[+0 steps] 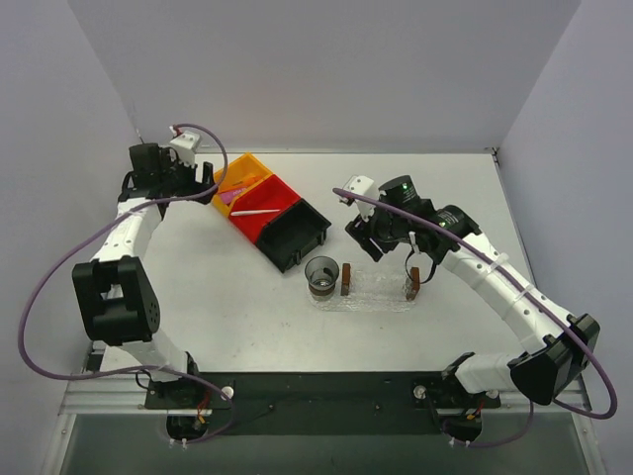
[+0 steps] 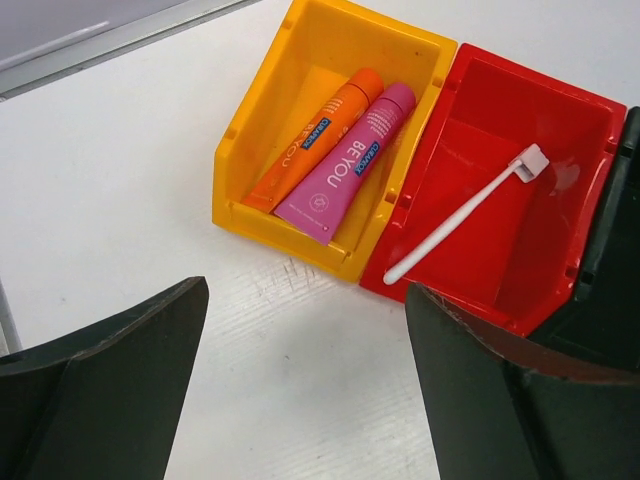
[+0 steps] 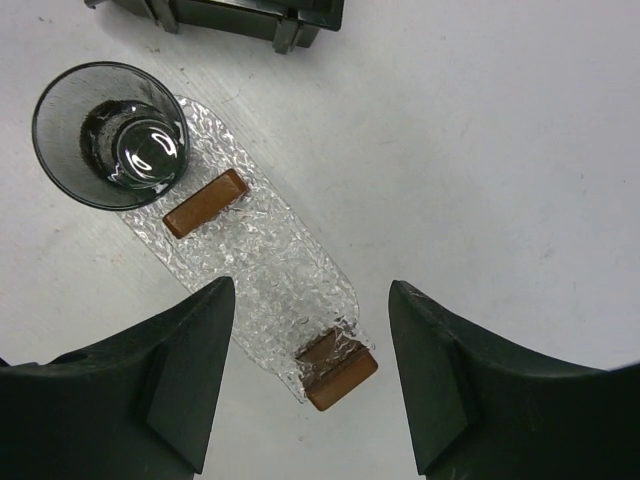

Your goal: Prepare toiletry sets of a toothbrush and toothpaste on the tray

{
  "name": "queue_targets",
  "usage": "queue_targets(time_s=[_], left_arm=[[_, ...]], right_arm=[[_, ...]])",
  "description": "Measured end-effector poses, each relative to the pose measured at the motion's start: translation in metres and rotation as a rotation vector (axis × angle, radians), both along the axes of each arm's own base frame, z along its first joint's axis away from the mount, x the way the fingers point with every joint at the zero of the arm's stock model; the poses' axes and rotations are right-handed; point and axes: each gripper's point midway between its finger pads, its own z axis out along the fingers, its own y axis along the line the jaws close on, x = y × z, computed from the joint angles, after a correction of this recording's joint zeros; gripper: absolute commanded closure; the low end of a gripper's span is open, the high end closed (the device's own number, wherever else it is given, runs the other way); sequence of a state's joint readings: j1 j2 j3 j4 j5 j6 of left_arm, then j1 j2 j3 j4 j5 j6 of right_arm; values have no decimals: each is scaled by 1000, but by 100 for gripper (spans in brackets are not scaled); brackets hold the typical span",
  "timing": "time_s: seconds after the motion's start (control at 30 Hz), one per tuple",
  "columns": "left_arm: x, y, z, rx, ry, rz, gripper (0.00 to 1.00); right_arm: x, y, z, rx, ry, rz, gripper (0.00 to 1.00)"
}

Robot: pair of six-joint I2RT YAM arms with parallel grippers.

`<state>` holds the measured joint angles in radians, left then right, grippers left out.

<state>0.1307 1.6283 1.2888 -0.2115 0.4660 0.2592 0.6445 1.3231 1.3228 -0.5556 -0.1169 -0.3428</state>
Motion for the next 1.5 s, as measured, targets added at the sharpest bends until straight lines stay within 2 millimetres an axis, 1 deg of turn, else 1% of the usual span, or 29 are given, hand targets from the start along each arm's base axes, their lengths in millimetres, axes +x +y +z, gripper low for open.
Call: queue_targets(time_s=[0.1,0.23,0.43,0.57,0.63,0.7,0.8,0.97,1.1,1.3,1.5], left_arm=[[15,-6,-10,36,32,-5,11],[30,-13,-25,90,71,-12,14],[58,-21,-41,166,106,-22,21],[71,-19,-56,203,136,-22,27],[75,-18,-62,220,149,-19,30],[77,-20,-69,237,164,-28,31],[79,-28,-78,264,179,-52,32],[82,-39,-88,308,194,-94,34],[88,-38,-96,344,205,-100,34],[99,-34,-103,390,212,-107,34],[107,-35,-111,422,225,-119,35]], right_arm=[[2,-11,-7,-4,18,-29,42],[2,-21,-11,0,27,-52,42],[0,-29,-16,7,32,-68,42],[-1,-31,-22,2,47,-69,42],[-1,-32,-23,3,49,-70,43],[-1,-32,-23,5,50,-70,43],[-1,-32,-23,8,52,-72,42],[-1,-32,-23,11,54,-70,42],[-2,-31,-23,15,58,-66,43],[-2,-30,-24,15,63,-64,42],[-2,-29,-34,4,88,-61,43]])
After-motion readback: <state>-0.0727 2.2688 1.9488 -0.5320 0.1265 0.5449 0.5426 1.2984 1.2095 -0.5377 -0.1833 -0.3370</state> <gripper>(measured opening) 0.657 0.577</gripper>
